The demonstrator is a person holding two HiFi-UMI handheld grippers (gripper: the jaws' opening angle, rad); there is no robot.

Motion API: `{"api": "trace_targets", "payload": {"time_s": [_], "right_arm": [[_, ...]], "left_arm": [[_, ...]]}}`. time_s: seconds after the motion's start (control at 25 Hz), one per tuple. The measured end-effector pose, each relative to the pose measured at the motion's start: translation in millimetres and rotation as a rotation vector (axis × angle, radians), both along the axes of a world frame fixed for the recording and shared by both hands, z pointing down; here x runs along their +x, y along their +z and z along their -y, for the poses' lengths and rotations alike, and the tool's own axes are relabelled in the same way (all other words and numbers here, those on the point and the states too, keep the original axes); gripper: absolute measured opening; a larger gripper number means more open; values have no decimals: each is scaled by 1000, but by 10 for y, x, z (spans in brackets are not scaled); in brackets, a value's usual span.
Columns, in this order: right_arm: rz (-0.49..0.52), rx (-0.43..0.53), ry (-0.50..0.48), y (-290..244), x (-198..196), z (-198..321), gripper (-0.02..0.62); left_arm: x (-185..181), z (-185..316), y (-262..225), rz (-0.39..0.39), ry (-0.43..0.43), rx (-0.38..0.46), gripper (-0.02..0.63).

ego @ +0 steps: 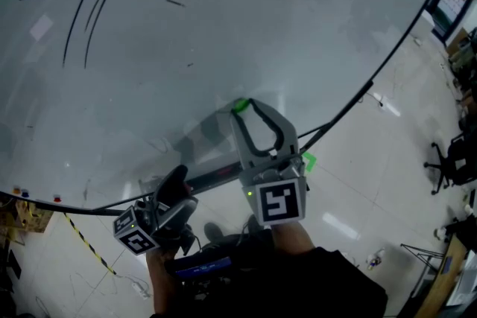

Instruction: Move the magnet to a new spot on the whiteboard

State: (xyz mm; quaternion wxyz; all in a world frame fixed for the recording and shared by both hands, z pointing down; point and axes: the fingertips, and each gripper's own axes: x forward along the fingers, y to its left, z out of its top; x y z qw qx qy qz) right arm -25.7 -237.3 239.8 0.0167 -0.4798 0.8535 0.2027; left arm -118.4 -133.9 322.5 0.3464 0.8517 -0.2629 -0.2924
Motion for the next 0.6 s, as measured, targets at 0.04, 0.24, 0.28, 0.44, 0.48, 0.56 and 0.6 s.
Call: {"api": "trace_targets", "payload": {"time_s": [0.04, 0.24, 0.28, 0.44, 0.48, 0.56, 0.6], "right_arm": [[-3, 10, 8, -9, -5, 2, 150], [-15, 46, 44, -17, -23, 29, 150], [-17, 45, 52, -3, -21, 31, 150], [-27, 72, 62, -16, -46, 34, 153], [-29, 75, 58, -20, -50, 34, 153], [-29, 67, 56, -15, -40, 23, 155], [-30, 67, 54, -19, -32, 12, 155]], "left_arm": [[-1, 1, 6, 0, 1, -1, 440], [-9, 0, 35, 6, 0, -7, 440], [-8, -2, 37, 7, 0, -9, 442], [5, 3, 19, -9, 7, -12, 440], [8, 3, 16, -10, 7, -12, 440], [15, -2, 8, -11, 8, -10, 440], [18, -5, 5, -11, 8, -10, 440]]}}
